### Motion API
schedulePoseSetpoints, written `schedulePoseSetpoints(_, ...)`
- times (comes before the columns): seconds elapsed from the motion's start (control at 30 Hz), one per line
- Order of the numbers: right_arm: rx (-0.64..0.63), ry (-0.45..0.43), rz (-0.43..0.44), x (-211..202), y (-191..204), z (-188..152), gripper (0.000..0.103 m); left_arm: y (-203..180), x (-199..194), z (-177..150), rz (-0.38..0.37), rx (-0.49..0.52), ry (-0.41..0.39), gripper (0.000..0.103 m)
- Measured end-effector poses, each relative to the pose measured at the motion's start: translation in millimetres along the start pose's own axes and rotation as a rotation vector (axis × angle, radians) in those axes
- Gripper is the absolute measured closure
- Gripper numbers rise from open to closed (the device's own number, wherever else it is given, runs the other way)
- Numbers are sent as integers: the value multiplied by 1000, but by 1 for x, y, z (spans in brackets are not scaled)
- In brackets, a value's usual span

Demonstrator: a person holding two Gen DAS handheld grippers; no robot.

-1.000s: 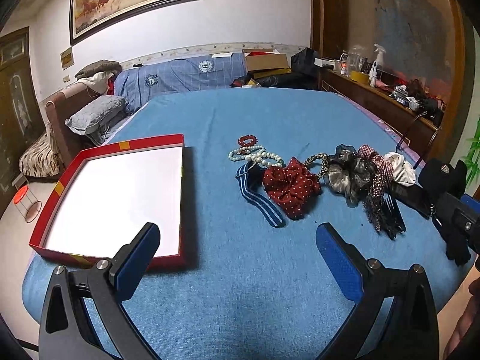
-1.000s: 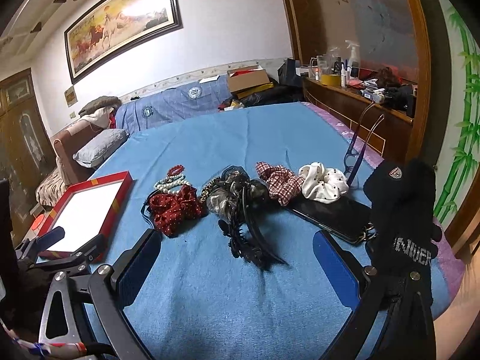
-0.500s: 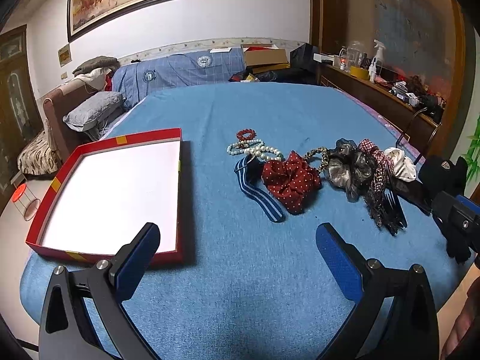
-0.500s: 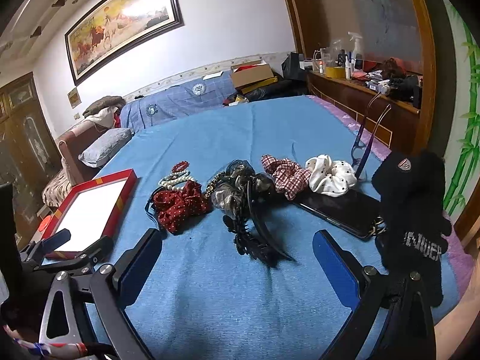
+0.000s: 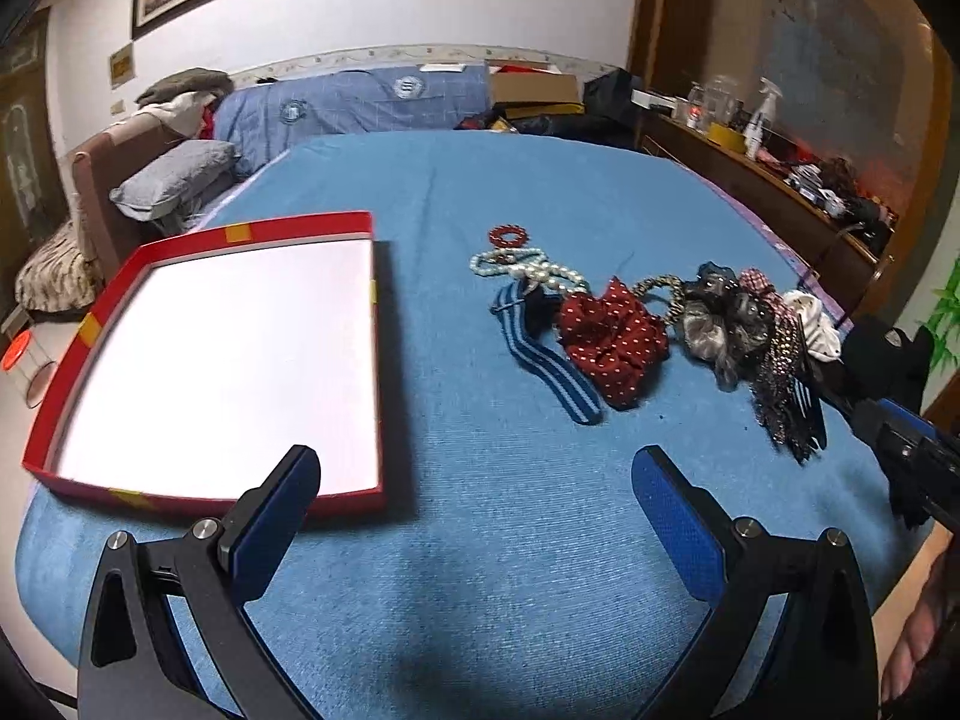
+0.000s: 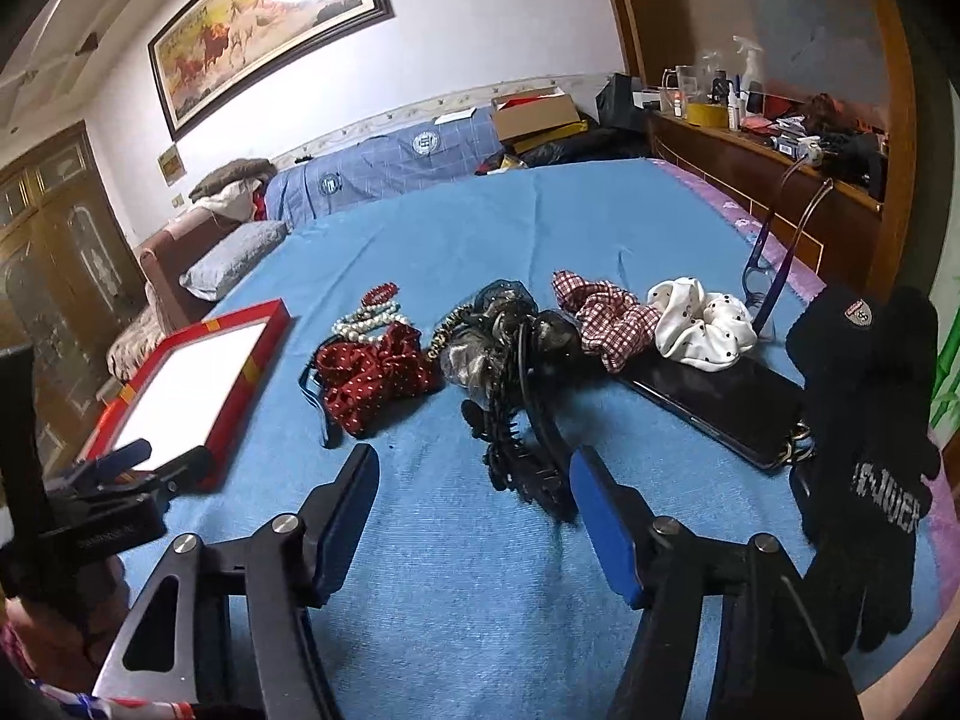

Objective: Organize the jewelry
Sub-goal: 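Close the right tool on the black claw clip and lift it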

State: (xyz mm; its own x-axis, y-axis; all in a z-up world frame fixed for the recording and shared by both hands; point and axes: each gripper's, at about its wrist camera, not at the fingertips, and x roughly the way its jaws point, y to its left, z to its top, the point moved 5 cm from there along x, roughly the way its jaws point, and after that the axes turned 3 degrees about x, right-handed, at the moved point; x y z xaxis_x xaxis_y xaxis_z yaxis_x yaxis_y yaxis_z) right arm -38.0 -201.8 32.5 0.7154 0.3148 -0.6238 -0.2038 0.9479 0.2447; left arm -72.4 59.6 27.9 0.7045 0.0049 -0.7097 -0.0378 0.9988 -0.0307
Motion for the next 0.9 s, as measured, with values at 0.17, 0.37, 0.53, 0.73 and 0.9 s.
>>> schedulePoseSetpoints(0.17,-20,27,-21,13,-7,1,32,-9,7,3,-12,32,15,0)
schedulePoseSetpoints(0.37,-36,60,-33,34,-13,7,32,-12,10,4,-17,42,23,0)
schedulePoseSetpoints(0.53,-103,108,-63,59,-8,6,32,-12,16,4,-18,43,40,0)
schedulePoseSetpoints(0.73,-150,166,-120,83,-8,0,60,-14,29,7,-75,33,90,0)
schedulePoseSetpoints(0.9,-94,137,-85,72,-20,3,64,-26,44,21,-117,45,106,0)
